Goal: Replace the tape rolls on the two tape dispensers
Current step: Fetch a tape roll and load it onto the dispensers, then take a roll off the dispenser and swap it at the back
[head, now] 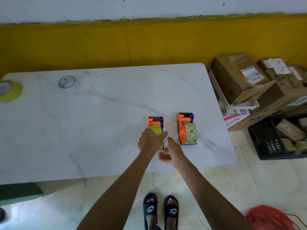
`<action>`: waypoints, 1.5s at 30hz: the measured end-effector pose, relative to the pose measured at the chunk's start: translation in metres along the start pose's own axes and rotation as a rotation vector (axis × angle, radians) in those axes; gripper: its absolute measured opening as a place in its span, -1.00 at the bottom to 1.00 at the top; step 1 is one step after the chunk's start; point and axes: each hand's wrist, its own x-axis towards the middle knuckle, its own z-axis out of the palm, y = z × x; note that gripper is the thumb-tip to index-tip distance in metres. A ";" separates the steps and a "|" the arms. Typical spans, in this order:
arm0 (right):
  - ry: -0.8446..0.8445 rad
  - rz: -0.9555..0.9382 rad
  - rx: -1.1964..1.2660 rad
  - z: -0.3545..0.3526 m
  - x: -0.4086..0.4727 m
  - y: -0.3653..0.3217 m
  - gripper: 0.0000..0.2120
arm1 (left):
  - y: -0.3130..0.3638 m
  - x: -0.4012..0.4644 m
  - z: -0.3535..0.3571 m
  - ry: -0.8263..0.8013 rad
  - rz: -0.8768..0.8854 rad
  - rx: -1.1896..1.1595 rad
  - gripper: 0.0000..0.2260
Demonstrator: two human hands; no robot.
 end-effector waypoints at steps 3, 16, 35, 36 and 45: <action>0.020 -0.062 -0.066 -0.002 -0.020 -0.013 -0.44 | 0.006 -0.010 -0.013 -0.038 -0.060 -0.045 -0.18; 0.049 -0.870 0.130 -0.053 -0.113 -0.100 -0.58 | 0.070 -0.042 -0.065 0.116 0.439 -0.484 -0.78; 0.254 -0.568 -0.216 -0.095 -0.001 -0.045 -0.80 | 0.064 -0.025 0.062 -0.239 0.042 -0.380 -0.73; 0.259 -0.572 -0.229 -0.095 -0.001 -0.047 -0.80 | 0.064 -0.024 0.062 -0.230 0.050 -0.382 -0.73; 0.258 -0.552 -0.226 -0.095 -0.002 -0.054 -0.79 | 0.068 -0.025 0.060 -0.182 0.090 -0.337 -0.68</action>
